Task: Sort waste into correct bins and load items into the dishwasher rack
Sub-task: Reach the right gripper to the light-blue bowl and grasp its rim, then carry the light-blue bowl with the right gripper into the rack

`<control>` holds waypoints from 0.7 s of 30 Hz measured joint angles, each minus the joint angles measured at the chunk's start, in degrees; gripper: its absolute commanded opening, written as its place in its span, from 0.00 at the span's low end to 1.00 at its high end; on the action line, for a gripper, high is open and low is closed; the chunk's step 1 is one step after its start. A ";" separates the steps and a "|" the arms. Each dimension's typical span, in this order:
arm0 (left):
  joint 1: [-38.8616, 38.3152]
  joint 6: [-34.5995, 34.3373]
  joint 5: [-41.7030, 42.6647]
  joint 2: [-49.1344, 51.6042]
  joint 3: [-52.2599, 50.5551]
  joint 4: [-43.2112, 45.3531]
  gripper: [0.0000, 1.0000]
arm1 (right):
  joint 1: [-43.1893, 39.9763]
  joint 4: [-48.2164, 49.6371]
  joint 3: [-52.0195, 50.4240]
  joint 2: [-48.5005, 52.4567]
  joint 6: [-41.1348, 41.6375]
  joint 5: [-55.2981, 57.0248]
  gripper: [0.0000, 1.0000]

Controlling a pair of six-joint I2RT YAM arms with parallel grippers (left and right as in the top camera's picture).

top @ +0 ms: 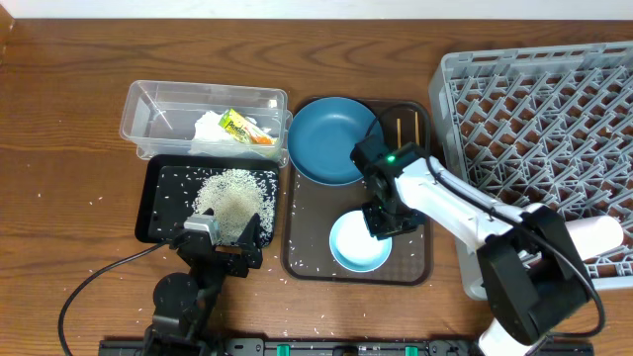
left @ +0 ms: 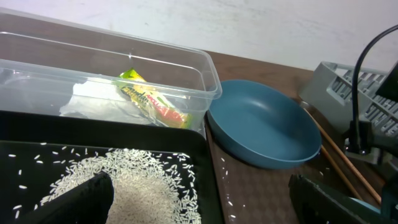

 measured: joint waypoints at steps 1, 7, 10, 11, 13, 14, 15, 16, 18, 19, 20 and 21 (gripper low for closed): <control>0.00 -0.02 0.00 0.02 0.00 0.00 0.93 | 0.00 0.07 0.00 0.13 0.15 0.24 0.01; 0.00 -0.02 0.00 0.00 0.00 0.00 0.93 | -0.55 -1.01 0.00 -2.47 0.57 0.35 0.01; 0.00 -0.02 0.00 0.00 0.00 0.00 0.93 | -2.64 -1.70 0.02 -8.02 0.68 2.93 0.01; 0.00 -0.02 0.00 0.02 0.00 0.00 0.93 | -3.63 -2.19 0.07 -10.23 1.11 4.57 0.01; 0.00 0.00 0.00 0.00 0.00 0.00 0.93 | -5.97 -3.08 0.44 -16.06 2.58 10.01 0.01; 0.00 -0.02 0.00 0.02 0.00 0.00 0.93 | -6.91 -3.06 0.63 -18.64 3.48 13.16 0.01; 0.00 -0.02 0.00 0.02 0.00 0.00 0.93 | -7.91 -2.64 0.90 -21.92 4.66 17.59 0.01; 0.00 -0.02 0.00 0.00 0.00 0.00 0.93 | -8.83 -2.05 1.22 -24.70 5.53 21.66 0.01; 0.00 -0.02 0.02 0.00 0.00 0.00 0.93 | -10.43 0.28 1.77 -30.05 6.91 29.88 0.01; 0.00 0.00 0.02 0.00 0.00 0.00 0.93 | -10.86 1.22 2.01 -31.61 7.23 32.61 0.01; 0.00 -0.02 0.00 0.00 0.00 0.00 0.93 | -11.54 2.38 2.12 -32.94 7.56 35.41 0.01; 0.00 -0.02 0.00 0.02 0.00 0.00 0.93 | -12.44 3.76 2.25 -34.18 7.91 38.80 0.01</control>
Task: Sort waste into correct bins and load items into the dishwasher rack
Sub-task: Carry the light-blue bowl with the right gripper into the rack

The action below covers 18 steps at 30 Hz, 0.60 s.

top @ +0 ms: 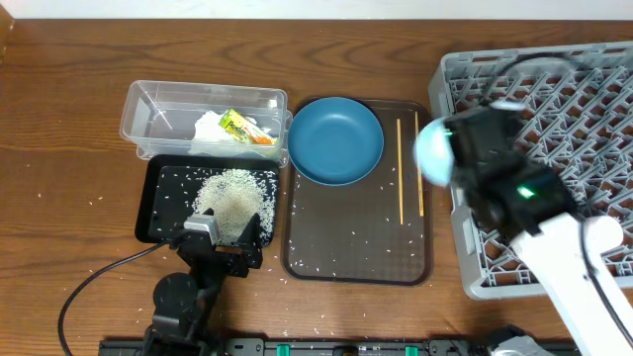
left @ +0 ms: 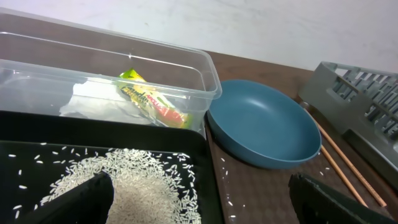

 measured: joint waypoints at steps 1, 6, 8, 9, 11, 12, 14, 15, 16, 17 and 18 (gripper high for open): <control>0.00 0.00 0.00 -0.02 0.00 0.00 0.93 | -1.05 1.11 0.11 -0.72 0.20 3.34 0.01; 0.00 0.00 0.00 -0.02 0.00 0.00 0.93 | -6.75 6.43 0.13 1.40 0.20 15.39 0.02; 0.00 0.02 0.00 -0.02 0.00 0.00 0.93 | -8.76 8.61 0.13 3.82 -0.57 19.04 0.01; 0.00 0.00 0.00 0.00 0.00 -0.02 0.93 | -9.88 9.62 0.13 5.53 -1.29 21.09 0.01; 0.00 0.00 0.00 0.00 0.00 0.00 0.93 | -11.43 10.91 0.13 8.92 -2.36 24.57 0.01; 0.00 0.02 0.00 0.00 0.00 0.00 0.93 | -12.13 11.45 0.11 10.49 -2.95 26.10 0.01; 0.00 0.00 0.00 -0.02 0.00 0.00 0.93 | -13.49 13.25 0.11 14.32 -4.46 28.98 0.01; 0.00 0.02 0.00 -0.02 0.00 0.00 0.93 | -13.94 13.81 0.11 15.76 -5.07 29.83 0.01; 0.00 0.00 0.00 -0.02 0.00 0.00 0.93 | -14.40 14.86 0.11 17.70 -5.77 30.91 0.01; 0.00 0.00 0.00 -0.02 0.00 0.00 0.93 | -14.64 16.17 0.11 19.41 -6.60 31.93 0.01; 0.00 0.00 0.00 0.00 0.00 -0.02 0.93 | -14.82 17.42 0.11 20.81 -7.32 33.14 0.01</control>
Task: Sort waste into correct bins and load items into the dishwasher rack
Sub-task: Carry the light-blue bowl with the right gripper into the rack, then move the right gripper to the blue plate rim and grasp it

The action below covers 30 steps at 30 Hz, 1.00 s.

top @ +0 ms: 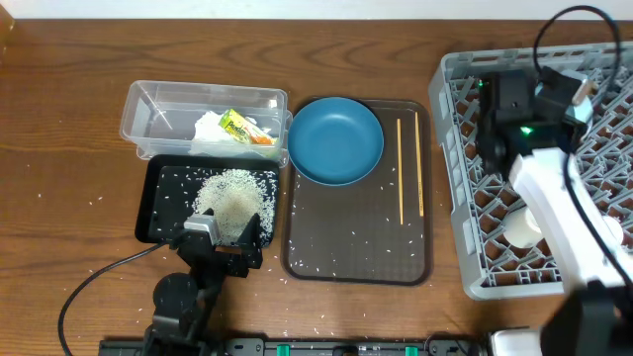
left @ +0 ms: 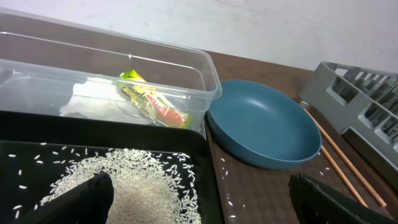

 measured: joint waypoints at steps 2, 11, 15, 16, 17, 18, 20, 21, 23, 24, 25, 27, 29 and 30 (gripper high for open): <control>0.00 0.00 0.00 0.00 0.00 0.04 0.93 | -0.35 3.63 -0.04 3.45 -2.32 2.73 0.01; 0.00 0.02 0.00 -0.02 -0.02 0.02 0.93 | -3.56 15.82 -0.07 11.08 -15.10 7.21 0.01; 0.00 0.02 0.00 -0.02 0.00 0.02 0.93 | -5.64 16.68 -0.07 13.75 -18.78 7.65 0.01; 0.00 0.00 0.00 -0.02 0.00 0.02 0.93 | -5.77 16.63 -0.07 14.08 -19.04 7.72 0.01; 0.00 0.02 0.00 -0.02 0.00 0.02 0.93 | -5.84 16.52 -0.07 14.19 -19.47 7.45 0.02; 0.00 0.00 0.00 -0.02 0.00 0.02 0.93 | -5.68 16.06 -0.02 14.19 -19.67 6.99 0.05; 0.00 0.02 0.00 -0.02 0.00 0.04 0.93 | -5.16 14.25 0.13 14.14 -19.96 5.14 0.16; 0.00 0.02 0.00 -0.02 -0.02 0.04 0.93 | -4.70 12.24 0.13 14.14 -20.57 3.76 0.30; 0.00 0.02 0.00 -0.02 -0.02 0.04 0.93 | -3.54 9.22 0.11 14.14 -21.00 0.02 0.48; 0.00 0.02 0.00 -0.02 -0.02 0.04 0.93 | -2.67 7.78 0.09 14.14 -20.92 -2.14 0.55; 0.00 0.00 0.00 -0.02 -0.02 0.04 0.93 | -1.73 6.75 0.09 14.16 -20.98 -4.55 0.59; 0.00 0.00 0.00 -0.02 -0.02 0.04 0.93 | -0.02 4.96 0.09 14.16 -21.33 -9.16 0.59; 0.00 0.02 0.00 -0.02 -0.02 0.04 0.93 | 1.66 2.47 0.28 14.16 -21.31 -12.61 0.63; 0.00 0.00 0.00 -0.02 -0.02 0.04 0.93 | 2.03 1.07 0.81 13.75 -21.09 -14.05 0.66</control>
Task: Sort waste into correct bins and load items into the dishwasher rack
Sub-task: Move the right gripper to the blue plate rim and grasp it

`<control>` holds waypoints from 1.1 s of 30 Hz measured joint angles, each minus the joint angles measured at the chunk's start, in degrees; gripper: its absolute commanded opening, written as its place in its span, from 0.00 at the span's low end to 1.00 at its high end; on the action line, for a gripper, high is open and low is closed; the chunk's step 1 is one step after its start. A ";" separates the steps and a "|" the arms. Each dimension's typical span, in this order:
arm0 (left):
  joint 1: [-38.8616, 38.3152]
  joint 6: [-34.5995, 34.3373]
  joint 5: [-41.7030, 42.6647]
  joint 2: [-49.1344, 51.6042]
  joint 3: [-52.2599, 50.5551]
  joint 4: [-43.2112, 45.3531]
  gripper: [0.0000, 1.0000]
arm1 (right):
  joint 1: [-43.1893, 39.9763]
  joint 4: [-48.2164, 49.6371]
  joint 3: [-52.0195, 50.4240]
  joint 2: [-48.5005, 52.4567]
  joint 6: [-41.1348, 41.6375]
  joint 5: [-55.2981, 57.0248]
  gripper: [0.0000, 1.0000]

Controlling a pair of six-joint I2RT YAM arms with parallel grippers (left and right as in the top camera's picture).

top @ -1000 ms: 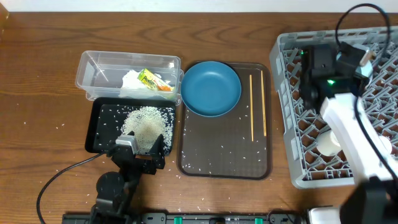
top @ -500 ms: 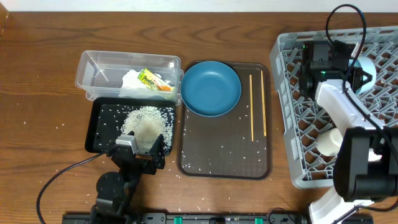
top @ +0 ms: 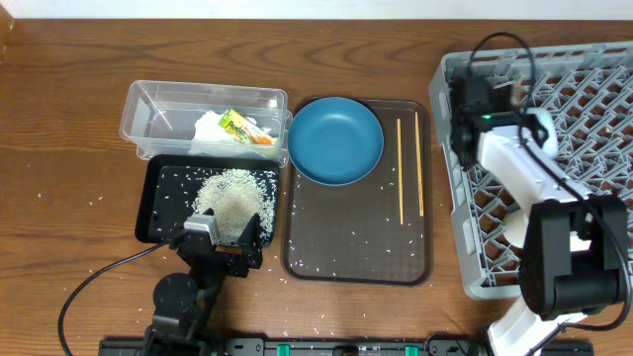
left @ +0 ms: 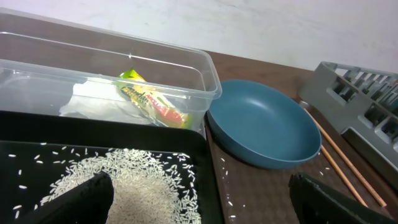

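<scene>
The blue plate (top: pixel 336 138) (left: pixel 264 127) lies at the far end of the brown tray (top: pixel 356 247). A pair of chopsticks (top: pixel 401 170) (left: pixel 339 158) lies to its right. The pale bowl (top: pixel 513 233) sits in the near part of the grey dishwasher rack (top: pixel 574 79), partly behind my right arm. My right gripper (top: pixel 463 133) hangs over the rack's left edge; its jaws do not show clearly. My left gripper (left: pixel 199 208) is open and empty, low over the near edge of the black tray of rice (top: pixel 158 203).
A clear bin (top: pixel 158 109) at the far left holds a green-yellow wrapper (top: pixel 240 126) and a white napkin (top: pixel 213 129). Loose rice grains are scattered over the brown tray and the wooden table (top: pixel 59 198). The rack's corner (left: pixel 348 84) shows at the right of the left wrist view.
My right gripper has shifted left, from over the rack's left-middle cells to its left edge. The bowl has stayed in the rack. My left arm has not moved.
My right gripper was down at the pale bowl on the brown tray. Then it held the bowl in the air by the rack's left side. Then the bowl lay in the rack and the gripper stood apart from it, and now the gripper is at the rack's left edge.
</scene>
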 measured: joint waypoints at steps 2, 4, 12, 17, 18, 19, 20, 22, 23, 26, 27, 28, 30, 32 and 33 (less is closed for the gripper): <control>0.00 0.02 0.00 0.00 0.00 0.00 0.93 | 0.04 -2.34 1.75 -1.20 0.70 -6.29 0.62; 0.00 0.02 0.00 0.00 0.00 -0.02 0.93 | 0.11 -5.60 4.33 -2.60 1.20 -14.69 0.57; 0.00 0.02 0.00 0.00 0.00 0.00 0.93 | 4.92 -7.93 10.78 -10.58 6.54 -49.66 0.58; 0.00 0.00 0.00 0.00 0.00 0.00 0.93 | 9.88 -7.26 10.47 -8.96 16.92 -59.87 0.63; 0.00 0.00 0.00 0.00 0.00 0.00 0.93 | 10.93 -6.49 10.32 -7.52 19.21 -60.85 0.62; 0.00 0.00 0.00 0.00 0.00 0.00 0.93 | 11.74 -5.57 10.21 -5.79 21.22 -61.55 0.60; 0.00 0.02 0.00 0.00 0.00 -0.02 0.93 | 12.55 -4.42 10.08 -3.67 23.21 -62.18 0.58; 0.00 0.00 0.00 0.00 0.00 -0.02 0.93 | 13.53 -2.19 9.77 0.39 26.73 -62.64 0.56; 0.00 0.00 0.00 0.00 0.00 -0.02 0.93 | 13.75 -1.09 9.57 2.38 28.41 -62.93 0.56; 0.00 0.02 0.00 0.00 0.00 0.00 0.93 | 13.70 1.60 9.22 7.48 32.61 -62.84 0.47; 0.00 0.00 0.00 0.00 0.00 0.00 0.93 | 13.68 2.10 9.14 8.79 33.59 -62.82 0.33; 0.00 0.00 0.00 0.00 0.00 0.00 0.93 | 13.64 2.43 9.03 9.86 34.53 -62.75 0.21; 0.00 0.00 0.00 0.00 0.00 0.00 0.93 | 13.66 2.43 8.87 11.13 36.41 -62.79 0.01; 0.00 0.00 0.00 0.00 0.00 0.00 0.93 | 13.64 2.16 8.79 11.43 38.10 -62.79 0.01; 0.00 0.00 0.00 0.00 0.00 0.00 0.93 | 13.53 2.05 8.79 11.39 38.45 -62.90 0.01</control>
